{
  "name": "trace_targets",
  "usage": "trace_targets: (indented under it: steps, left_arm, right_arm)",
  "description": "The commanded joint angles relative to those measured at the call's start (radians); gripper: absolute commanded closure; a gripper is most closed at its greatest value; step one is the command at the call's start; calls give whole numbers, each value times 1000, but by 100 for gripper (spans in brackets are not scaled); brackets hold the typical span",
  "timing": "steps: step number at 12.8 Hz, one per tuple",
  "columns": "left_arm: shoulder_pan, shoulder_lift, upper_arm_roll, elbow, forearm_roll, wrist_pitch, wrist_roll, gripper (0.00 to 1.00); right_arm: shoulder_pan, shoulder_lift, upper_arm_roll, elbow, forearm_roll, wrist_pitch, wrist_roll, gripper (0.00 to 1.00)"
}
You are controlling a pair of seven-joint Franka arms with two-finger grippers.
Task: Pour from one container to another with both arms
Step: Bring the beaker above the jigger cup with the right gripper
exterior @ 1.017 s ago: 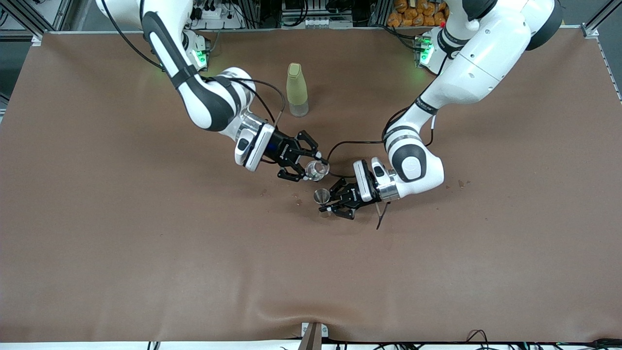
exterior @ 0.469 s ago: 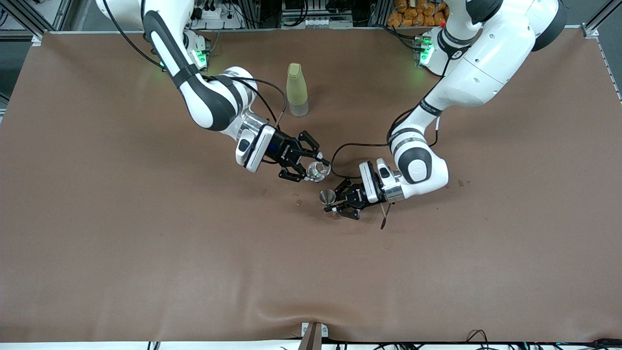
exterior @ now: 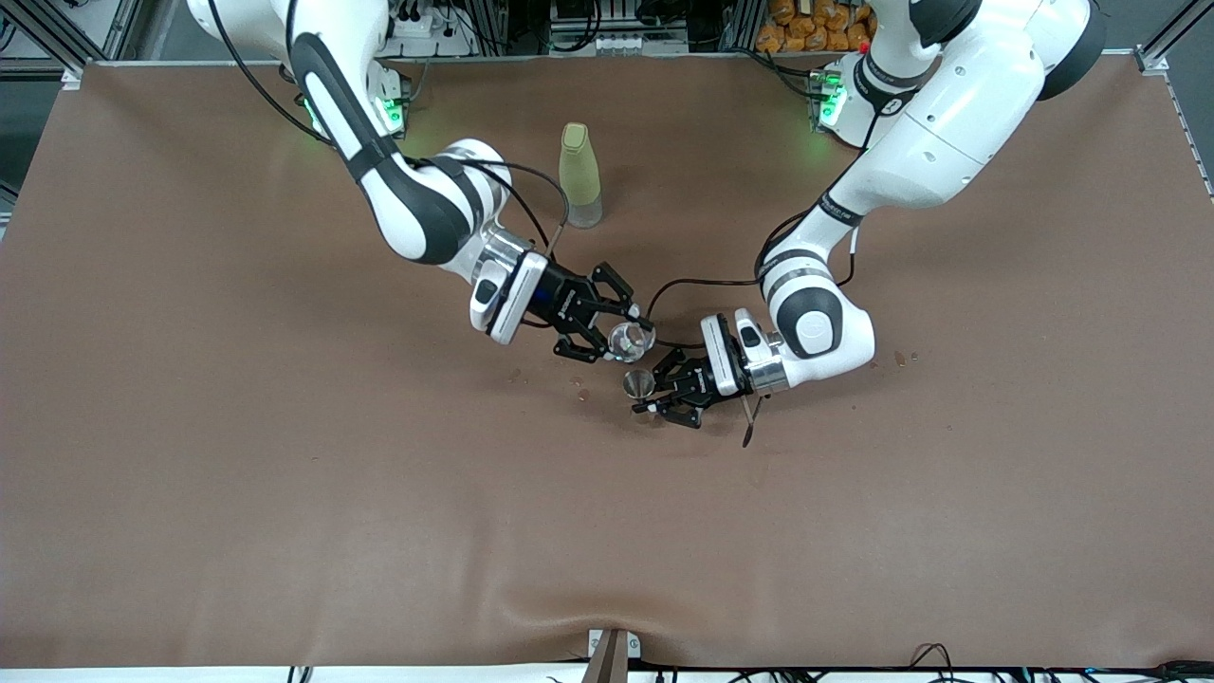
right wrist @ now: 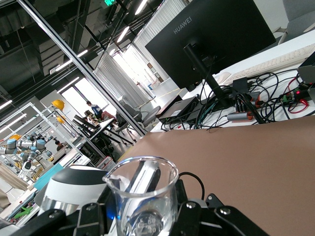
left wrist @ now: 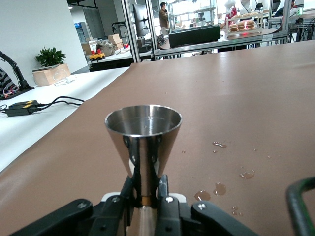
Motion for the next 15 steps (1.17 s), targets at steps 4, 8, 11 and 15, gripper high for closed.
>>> trace_targets:
  steps: [4,8,11,15]
  left_arm:
    - [6,-8,-8,-10,-37,-11,43,100]
    - [8,-8,-9,-15,-37,-11,41,100]
    - [8,-11,-9,-23,-38,-11,41,100]
    - [15,-12,-8,-35,-38,-11,43,100]
  right_arm:
    - [0,55,0,55,17,-18,-28,84]
    - [10,65,0,56,22,-21,81,86]
    - [9,72,0,56,19,-24,152,87]
    - [10,91,0,56,22,-43,218,87]
